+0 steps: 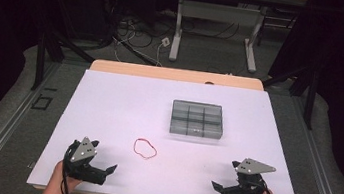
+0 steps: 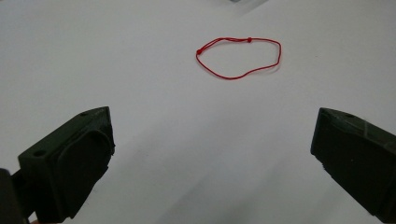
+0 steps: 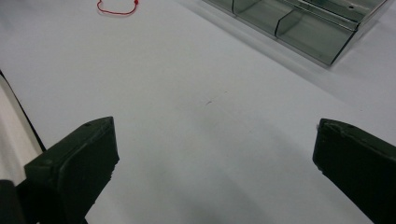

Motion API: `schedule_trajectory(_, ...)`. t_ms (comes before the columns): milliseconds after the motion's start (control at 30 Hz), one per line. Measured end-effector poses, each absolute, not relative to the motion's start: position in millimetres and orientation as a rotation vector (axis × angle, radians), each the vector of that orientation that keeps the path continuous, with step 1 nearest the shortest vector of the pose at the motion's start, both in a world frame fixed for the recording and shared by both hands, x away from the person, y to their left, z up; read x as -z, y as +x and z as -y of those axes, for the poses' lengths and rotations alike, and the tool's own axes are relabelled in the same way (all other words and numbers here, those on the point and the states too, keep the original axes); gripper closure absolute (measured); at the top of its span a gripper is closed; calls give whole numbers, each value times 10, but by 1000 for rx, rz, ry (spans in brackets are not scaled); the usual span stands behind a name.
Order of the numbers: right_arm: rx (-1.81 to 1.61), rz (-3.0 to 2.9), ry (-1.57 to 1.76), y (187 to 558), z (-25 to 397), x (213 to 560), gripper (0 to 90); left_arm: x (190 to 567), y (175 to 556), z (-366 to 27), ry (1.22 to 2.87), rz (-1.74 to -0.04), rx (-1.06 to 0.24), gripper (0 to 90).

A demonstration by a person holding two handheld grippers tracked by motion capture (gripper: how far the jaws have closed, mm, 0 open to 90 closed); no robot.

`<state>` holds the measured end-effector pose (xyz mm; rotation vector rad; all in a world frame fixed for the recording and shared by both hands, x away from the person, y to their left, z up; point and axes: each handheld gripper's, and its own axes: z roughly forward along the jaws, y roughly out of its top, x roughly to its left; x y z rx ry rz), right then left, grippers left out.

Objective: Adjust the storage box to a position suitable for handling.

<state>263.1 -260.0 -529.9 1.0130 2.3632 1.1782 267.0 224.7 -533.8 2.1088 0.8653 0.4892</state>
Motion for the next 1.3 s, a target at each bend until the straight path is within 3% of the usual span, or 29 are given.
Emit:
schedule_trajectory(633, -1129, -2379, 1063, 2774, 2575, 5254, 0, 5358, 2701, -2213, 2132, -861, -467, 0)
schedule_trajectory(1300, -1125, -2384, 1151, 3253, 2652, 5221, 0, 5372, 2719, -2196, 2129, -870, -470, 0)
